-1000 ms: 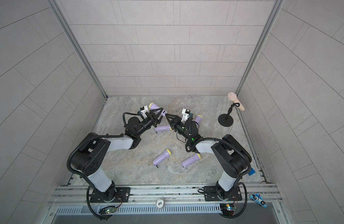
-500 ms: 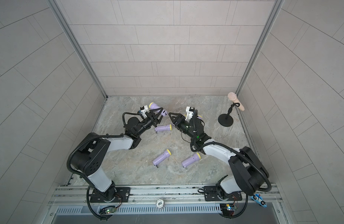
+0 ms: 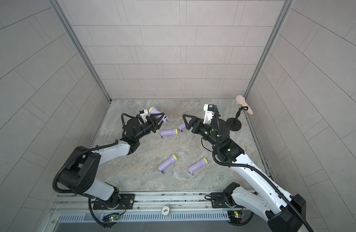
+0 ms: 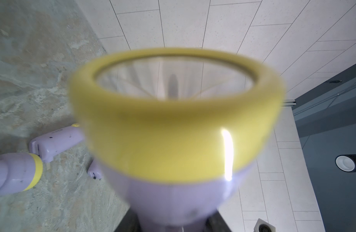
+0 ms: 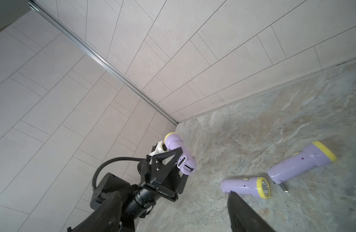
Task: Close the plug at the bottom of the flashlight
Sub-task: Place the flashlight at the center of the board.
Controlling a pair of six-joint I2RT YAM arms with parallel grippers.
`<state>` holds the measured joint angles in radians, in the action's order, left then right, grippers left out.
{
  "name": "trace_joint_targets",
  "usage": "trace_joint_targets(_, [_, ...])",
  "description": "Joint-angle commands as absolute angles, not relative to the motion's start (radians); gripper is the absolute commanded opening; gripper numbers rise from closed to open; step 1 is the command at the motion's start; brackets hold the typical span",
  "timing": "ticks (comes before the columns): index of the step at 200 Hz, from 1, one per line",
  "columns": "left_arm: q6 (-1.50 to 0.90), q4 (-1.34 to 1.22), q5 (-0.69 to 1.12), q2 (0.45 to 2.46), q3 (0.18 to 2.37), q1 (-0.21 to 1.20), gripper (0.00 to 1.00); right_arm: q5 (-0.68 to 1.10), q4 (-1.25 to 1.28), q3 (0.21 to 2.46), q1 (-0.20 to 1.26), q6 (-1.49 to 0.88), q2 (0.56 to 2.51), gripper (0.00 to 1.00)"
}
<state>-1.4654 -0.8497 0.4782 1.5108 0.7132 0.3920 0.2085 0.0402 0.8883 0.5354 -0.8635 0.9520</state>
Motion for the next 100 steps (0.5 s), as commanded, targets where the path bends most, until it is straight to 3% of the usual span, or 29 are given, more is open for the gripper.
trace_joint_targets(1, [-1.332, -0.532, 0.548, 1.44, 0.749, 0.348, 0.0, 0.179, -0.174, 0.928, 0.53, -0.711, 0.93, 0.86])
trace_joint_targets(41, [-0.927, 0.194, 0.47, 1.355, 0.932, 0.303, 0.0, 0.22, -0.291, 0.949, 0.53, -0.566, 0.894, 0.89])
trace_joint_targets(100, [-0.588, 0.612, 0.355, 1.464, 1.136, 0.224, 0.0, 0.229, -0.331, 0.912, 0.53, -0.447, 0.848, 0.91])
